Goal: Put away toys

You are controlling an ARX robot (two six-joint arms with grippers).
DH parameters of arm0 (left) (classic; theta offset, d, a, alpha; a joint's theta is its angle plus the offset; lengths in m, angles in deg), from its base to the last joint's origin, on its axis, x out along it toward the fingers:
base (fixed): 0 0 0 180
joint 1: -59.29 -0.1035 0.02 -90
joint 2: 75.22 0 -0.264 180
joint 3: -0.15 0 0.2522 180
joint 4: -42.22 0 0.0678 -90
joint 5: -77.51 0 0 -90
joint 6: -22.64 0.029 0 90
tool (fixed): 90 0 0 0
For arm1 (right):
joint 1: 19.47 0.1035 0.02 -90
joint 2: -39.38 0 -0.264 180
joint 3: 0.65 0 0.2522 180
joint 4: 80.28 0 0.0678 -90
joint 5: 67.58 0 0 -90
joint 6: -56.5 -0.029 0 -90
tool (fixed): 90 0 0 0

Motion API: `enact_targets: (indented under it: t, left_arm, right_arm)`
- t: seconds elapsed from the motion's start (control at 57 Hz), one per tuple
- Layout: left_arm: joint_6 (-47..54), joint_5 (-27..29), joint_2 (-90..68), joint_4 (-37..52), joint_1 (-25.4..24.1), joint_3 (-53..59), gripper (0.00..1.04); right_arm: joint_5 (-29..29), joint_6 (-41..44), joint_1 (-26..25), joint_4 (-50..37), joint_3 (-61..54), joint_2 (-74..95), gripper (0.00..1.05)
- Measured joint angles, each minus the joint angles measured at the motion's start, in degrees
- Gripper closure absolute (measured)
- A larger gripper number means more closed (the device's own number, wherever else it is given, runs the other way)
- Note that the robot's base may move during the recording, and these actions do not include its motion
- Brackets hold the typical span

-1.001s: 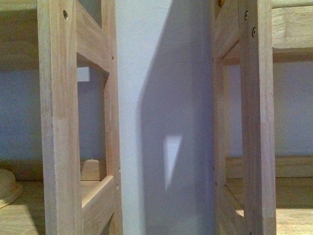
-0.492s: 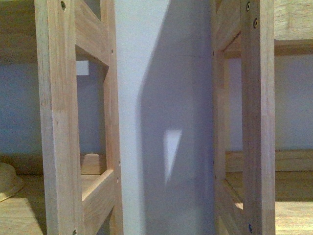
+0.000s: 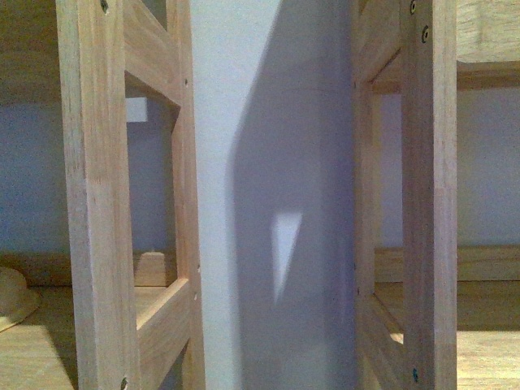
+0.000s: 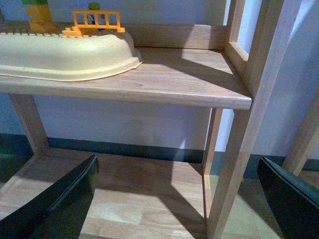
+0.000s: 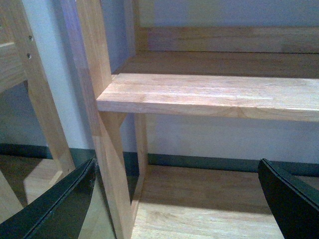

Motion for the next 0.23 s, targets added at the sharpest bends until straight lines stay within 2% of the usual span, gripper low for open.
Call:
enact_targets:
  t: [0.228]
  left_arm:
    - [0.0,0.0,0.0,0.0,0.0,0.0,0.06]
  right_arm:
    - [0.0,0.0,0.0,0.0,0.0,0.0,0.07]
